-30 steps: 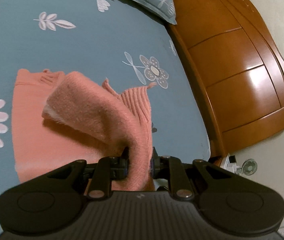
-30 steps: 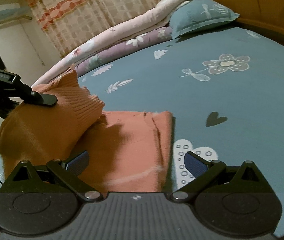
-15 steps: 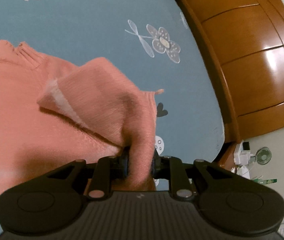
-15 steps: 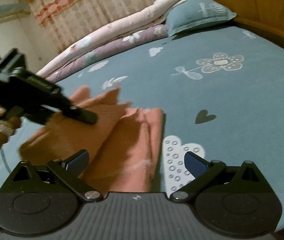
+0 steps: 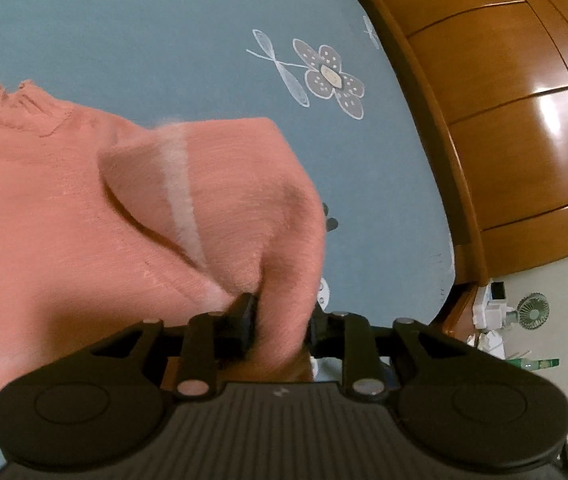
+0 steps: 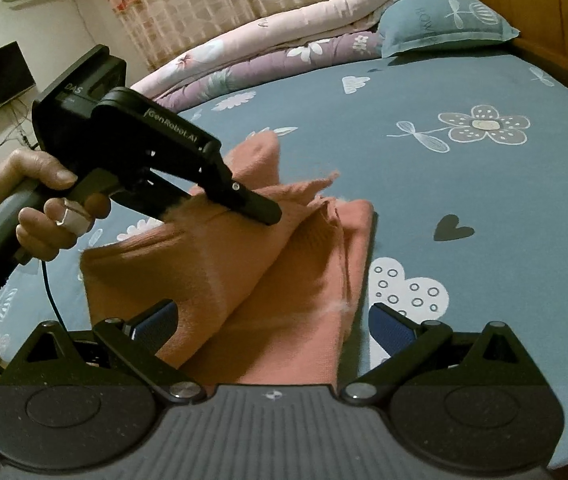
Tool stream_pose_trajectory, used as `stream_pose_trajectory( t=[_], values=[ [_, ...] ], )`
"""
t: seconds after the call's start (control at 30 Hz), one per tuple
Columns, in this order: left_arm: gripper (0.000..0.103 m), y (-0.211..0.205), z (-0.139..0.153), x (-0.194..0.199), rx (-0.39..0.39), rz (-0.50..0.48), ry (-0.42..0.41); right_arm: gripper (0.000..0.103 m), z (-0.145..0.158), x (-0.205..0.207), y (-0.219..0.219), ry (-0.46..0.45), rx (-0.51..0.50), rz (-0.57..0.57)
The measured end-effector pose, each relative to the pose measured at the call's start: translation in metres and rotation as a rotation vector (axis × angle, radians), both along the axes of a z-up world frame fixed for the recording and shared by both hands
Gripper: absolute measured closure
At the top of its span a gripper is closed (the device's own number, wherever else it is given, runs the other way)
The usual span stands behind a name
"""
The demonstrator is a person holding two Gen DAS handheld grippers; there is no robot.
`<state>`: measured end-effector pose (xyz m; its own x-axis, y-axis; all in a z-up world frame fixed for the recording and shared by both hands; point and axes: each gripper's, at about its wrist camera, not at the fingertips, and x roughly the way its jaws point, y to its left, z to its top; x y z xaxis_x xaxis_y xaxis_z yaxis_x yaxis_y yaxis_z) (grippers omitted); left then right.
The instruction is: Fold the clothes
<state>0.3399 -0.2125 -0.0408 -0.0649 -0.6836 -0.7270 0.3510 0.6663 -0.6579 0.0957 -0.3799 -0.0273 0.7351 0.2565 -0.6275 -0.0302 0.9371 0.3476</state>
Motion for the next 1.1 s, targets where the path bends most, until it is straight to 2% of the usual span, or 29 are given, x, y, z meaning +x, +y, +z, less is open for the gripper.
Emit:
stream_pose_trajectory(
  t=[0.2, 0.37, 0.47, 0.7, 0.8, 0.93, 1.1],
  values=[
    [0.076, -0.011, 0.002, 0.003, -0.067, -0.018, -0.002, 0.0, -0.001, -0.009, -0.002, 0.019, -0.014, -0.029],
    [0.072, -0.011, 0.013, 0.002, -0.075, -0.048, -0.056, 0.0, -0.003, -0.017, -0.006, 0.043, -0.035, -0.051],
    [0.065, -0.003, 0.024, -0.004, -0.047, -0.085, -0.144, 0.0, -0.005, -0.023, -0.009, 0.062, -0.045, -0.058],
    [0.057, 0.029, 0.036, -0.032, 0.098, -0.204, -0.384, 0.0, -0.004, -0.042, -0.011, 0.088, -0.05, -0.069],
    [0.055, 0.046, 0.034, -0.041, 0.13, -0.214, -0.433, 0.003, 0.001, -0.052, -0.009, 0.071, 0.034, -0.033],
    [0.052, 0.064, 0.028, -0.045, 0.114, -0.21, -0.414, 0.009, -0.011, -0.054, -0.001, 0.072, 0.212, 0.02],
    [0.052, 0.071, 0.026, -0.049, 0.098, -0.225, -0.412, 0.012, -0.038, -0.035, 0.007, 0.085, 0.402, -0.056]
  ],
)
